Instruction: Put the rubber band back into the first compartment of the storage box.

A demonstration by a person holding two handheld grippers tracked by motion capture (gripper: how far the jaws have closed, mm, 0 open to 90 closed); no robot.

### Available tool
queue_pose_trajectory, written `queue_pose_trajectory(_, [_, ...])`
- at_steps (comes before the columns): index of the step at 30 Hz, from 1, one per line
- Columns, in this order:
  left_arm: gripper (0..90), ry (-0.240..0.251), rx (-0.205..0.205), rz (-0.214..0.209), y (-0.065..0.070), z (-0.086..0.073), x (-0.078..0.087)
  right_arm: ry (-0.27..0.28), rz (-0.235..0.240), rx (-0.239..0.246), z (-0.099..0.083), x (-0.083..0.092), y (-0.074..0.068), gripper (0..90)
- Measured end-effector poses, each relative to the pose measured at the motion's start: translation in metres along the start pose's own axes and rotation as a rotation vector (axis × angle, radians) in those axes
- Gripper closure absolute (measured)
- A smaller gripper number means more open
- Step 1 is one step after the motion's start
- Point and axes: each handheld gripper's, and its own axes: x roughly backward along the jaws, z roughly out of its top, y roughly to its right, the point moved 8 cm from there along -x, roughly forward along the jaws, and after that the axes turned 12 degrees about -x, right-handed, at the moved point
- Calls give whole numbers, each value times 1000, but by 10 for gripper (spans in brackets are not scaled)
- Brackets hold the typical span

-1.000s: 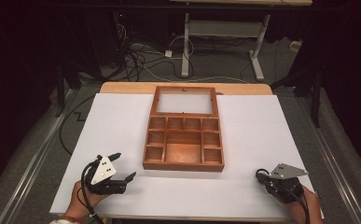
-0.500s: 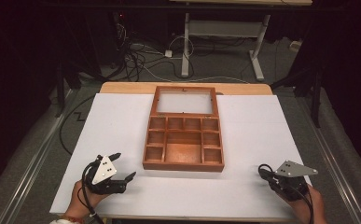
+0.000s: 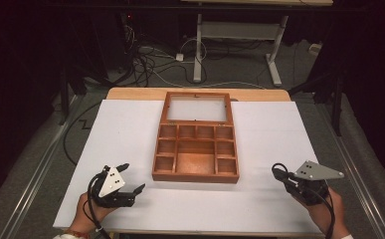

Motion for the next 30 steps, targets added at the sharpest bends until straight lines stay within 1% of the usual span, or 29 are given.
queue_pose_trajectory(2, [167, 1, -1, 7, -1, 0, 0, 3, 1, 7, 3, -1, -1, 876])
queue_pose_trajectory(3, [173, 8, -8, 20, -2, 1, 2, 10, 7, 12, 8, -4, -3, 876])
queue_pose_trajectory(5, [174, 15, -5, 21, -2, 1, 3, 15, 10, 17, 11, -5, -4, 876])
queue_pose_trajectory(6, [174, 17, -5, 22, -2, 2, 3, 20, 18, 22, 15, -8, -6, 876])
queue_pose_trajectory(8, [174, 13, -5, 22, -2, 1, 3, 25, 22, 27, 18, -9, -8, 876])
queue_pose_trajectory(9, [174, 12, -5, 22, -2, 1, 2, 32, 28, 30, 23, -11, -11, 876])
queue_pose_trajectory(12, [174, 13, -5, 24, -2, 1, 3, 42, 43, 40, 31, -15, -16, 876])
queue_pose_trajectory(15, [174, 15, -4, 25, -2, 1, 3, 40, 55, 60, 38, -21, -22, 876])
queue_pose_trajectory(16, [174, 14, -3, 26, -2, 1, 3, 40, 55, 60, 38, -21, -22, 876])
queue_pose_trajectory(17, [174, 16, -4, 26, -2, 1, 3, 36, 64, 64, 41, -25, -26, 876])
queue_pose_trajectory(21, [173, 16, -6, 28, -2, 1, 3, 27, 81, 93, 47, -36, -34, 876])
queue_pose_trajectory(23, [173, -8, -16, 43, -3, 0, 2, 23, 87, 100, 50, -40, -37, 876])
queue_pose_trajectory(24, [174, -8, -17, 40, -3, 0, 3, 25, 90, 102, 52, -42, -39, 876])
queue_pose_trajectory(26, [174, -5, -19, 41, -3, 0, 3, 27, 94, 100, 54, -44, -41, 876])
queue_pose_trajectory(28, [175, 9, -12, 39, -3, 1, 4, 32, 102, 112, 62, -50, -46, 876])
queue_pose_trajectory(30, [174, 8, -20, 42, -3, 1, 4, 33, 103, 117, 64, -52, -48, 876])
